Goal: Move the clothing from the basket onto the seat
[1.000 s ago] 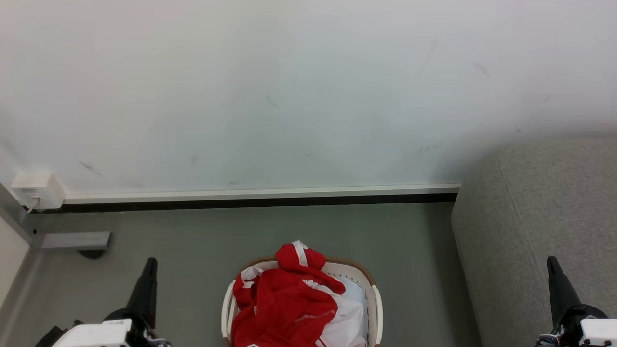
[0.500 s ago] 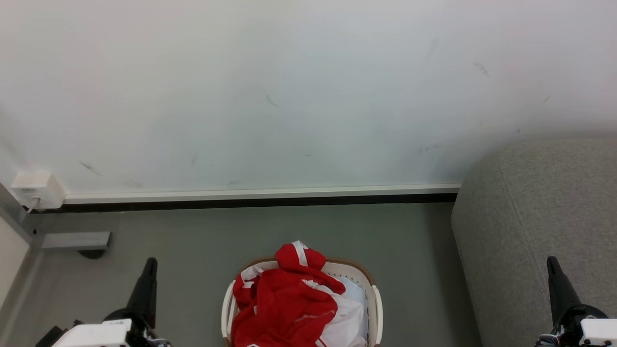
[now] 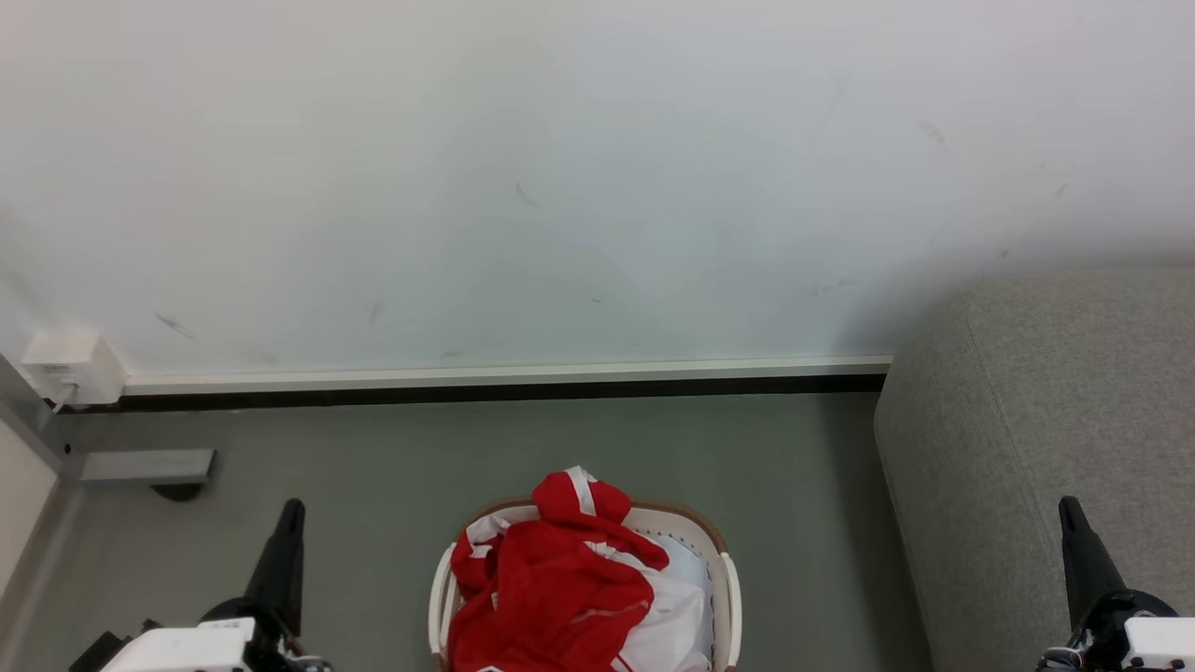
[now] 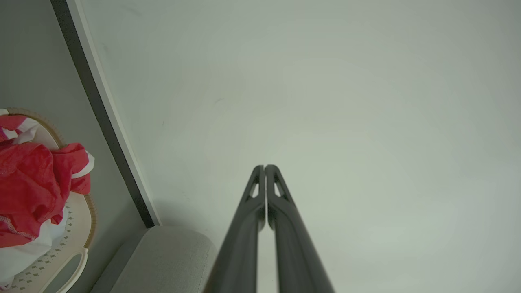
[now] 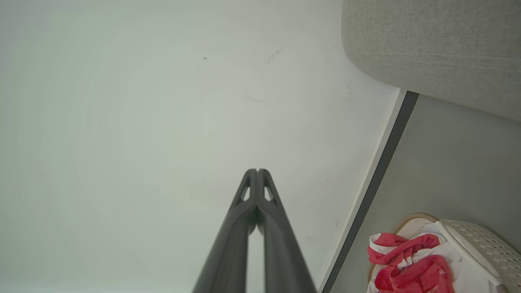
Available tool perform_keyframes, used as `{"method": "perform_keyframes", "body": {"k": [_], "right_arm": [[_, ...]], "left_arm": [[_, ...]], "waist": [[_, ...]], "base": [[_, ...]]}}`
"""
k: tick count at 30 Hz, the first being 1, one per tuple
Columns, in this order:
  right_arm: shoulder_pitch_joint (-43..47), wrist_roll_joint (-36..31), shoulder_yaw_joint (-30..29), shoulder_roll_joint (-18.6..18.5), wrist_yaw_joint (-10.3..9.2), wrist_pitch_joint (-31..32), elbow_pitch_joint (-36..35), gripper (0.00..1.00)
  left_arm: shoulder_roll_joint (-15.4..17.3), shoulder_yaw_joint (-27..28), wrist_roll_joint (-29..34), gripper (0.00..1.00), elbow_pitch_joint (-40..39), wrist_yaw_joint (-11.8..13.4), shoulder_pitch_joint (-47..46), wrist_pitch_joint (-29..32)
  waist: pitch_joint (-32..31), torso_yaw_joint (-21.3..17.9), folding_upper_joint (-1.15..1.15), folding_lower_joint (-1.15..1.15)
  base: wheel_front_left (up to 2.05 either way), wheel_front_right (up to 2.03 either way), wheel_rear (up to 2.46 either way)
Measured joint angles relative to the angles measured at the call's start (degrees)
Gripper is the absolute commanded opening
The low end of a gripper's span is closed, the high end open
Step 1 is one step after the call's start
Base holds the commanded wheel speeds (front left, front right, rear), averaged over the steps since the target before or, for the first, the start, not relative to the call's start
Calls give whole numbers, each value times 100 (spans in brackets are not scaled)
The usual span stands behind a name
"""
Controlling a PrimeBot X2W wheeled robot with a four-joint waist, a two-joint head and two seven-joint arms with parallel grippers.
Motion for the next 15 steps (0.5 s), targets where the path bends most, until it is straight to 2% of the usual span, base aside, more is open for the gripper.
{"method": "perform_keyframes", "body": {"k": [15], "right_arm": [[0, 0, 0, 0, 0, 0, 0, 0]], "left_arm": [[0, 0, 0, 0, 0, 0, 0, 0]], "waist": [[0, 0, 0, 0]], "base": [[0, 0, 0]]}}
